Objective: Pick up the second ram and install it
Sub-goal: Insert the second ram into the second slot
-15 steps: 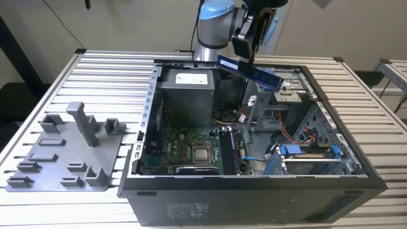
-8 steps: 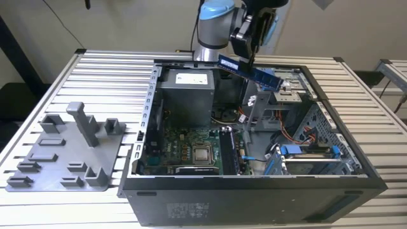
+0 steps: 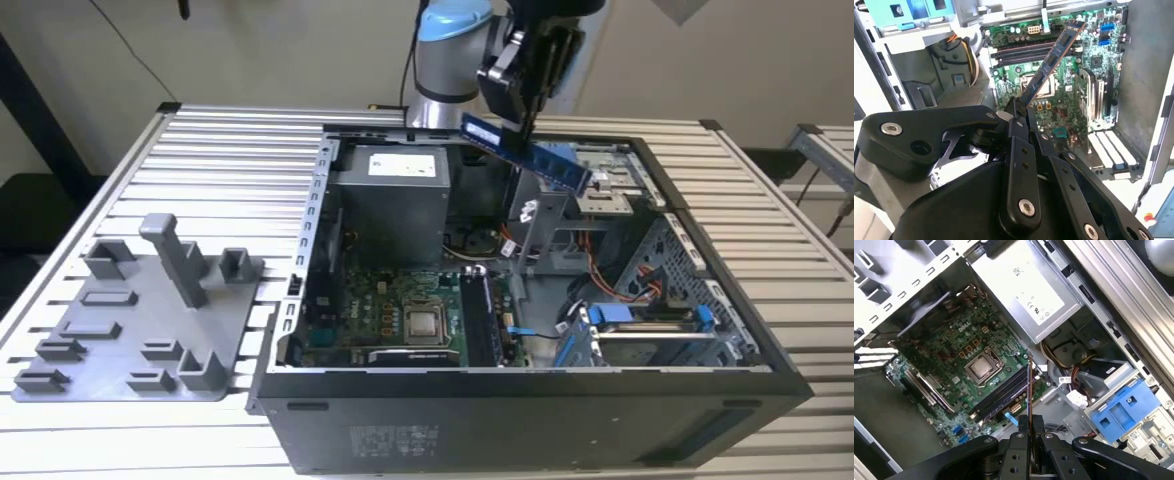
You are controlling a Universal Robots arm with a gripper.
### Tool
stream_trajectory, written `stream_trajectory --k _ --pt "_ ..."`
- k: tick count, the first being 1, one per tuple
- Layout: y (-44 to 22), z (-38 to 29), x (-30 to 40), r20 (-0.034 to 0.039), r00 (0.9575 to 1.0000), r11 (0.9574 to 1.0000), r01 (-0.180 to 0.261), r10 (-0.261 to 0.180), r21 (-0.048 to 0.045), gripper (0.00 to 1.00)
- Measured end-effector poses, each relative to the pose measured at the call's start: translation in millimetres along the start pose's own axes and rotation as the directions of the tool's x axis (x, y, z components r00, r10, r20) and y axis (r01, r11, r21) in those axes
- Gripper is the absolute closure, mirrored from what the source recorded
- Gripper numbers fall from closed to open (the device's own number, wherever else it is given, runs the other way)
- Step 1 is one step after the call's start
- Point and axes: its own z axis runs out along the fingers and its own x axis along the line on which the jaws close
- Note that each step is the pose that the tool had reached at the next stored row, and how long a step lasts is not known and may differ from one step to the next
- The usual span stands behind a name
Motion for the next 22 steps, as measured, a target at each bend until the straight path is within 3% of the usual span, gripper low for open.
stream_trajectory --k 7,15,19,22 --pt "0.0 0.2 0.0 0.001 0.9953 0.9953 -0.097 0.097 0.0018 0.86" --pt "0.0 0.5 0.0 0.002 0.9818 0.9818 -0.19 0.19 0.0035 0.86" --pt "0.0 0.6 0.0 0.0024 0.976 0.976 -0.218 0.218 0.004 0.86" --pt "0.0 0.6 0.0 0.0025 0.9757 0.9757 -0.219 0.219 0.004 0.86"
